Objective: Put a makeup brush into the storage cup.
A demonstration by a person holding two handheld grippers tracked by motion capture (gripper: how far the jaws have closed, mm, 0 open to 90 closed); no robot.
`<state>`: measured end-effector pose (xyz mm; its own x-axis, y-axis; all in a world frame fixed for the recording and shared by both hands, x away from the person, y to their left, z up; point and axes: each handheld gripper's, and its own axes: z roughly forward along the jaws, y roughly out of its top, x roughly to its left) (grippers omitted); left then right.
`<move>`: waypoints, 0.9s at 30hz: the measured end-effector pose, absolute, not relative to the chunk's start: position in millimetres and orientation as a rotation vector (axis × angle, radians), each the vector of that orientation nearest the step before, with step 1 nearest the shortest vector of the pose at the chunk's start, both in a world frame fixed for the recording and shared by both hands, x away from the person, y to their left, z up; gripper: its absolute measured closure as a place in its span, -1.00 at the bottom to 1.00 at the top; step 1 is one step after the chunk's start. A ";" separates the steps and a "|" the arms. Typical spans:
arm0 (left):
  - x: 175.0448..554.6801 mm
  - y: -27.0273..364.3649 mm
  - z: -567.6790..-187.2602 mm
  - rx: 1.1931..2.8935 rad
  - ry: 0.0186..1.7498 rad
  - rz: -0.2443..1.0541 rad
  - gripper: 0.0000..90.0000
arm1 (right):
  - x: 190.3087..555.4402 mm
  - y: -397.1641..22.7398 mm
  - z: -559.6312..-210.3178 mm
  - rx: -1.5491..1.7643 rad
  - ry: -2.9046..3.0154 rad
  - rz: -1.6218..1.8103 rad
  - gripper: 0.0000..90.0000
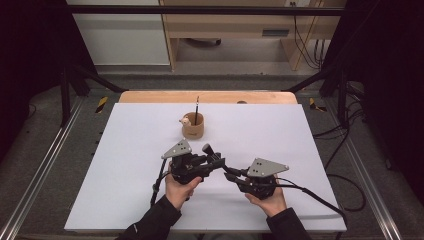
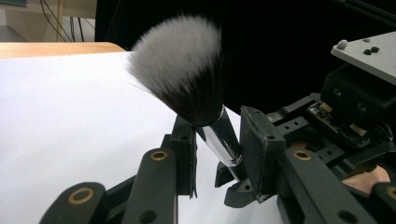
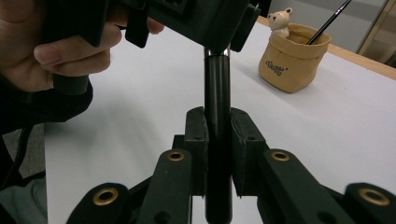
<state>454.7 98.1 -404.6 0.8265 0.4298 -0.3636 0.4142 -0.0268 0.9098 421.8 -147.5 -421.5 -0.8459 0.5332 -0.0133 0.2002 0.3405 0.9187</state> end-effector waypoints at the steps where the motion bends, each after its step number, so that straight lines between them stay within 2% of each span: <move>1: 454.7 98.0 -404.7 1.640 0.673 0.012 0.50 | 421.9 -147.4 -421.7 0.652 2.298 1.505 0.76; 27: 448.8 94.4 -403.0 1.644 0.641 -0.012 0.69 | 422.8 -144.6 -424.8 0.648 2.318 1.479 0.75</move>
<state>448.8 94.4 -403.0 0.8424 0.3971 -0.3641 0.4102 -0.0347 0.9113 422.8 -144.6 -424.8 -0.8476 0.5303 -0.0210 0.2044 0.3627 0.9092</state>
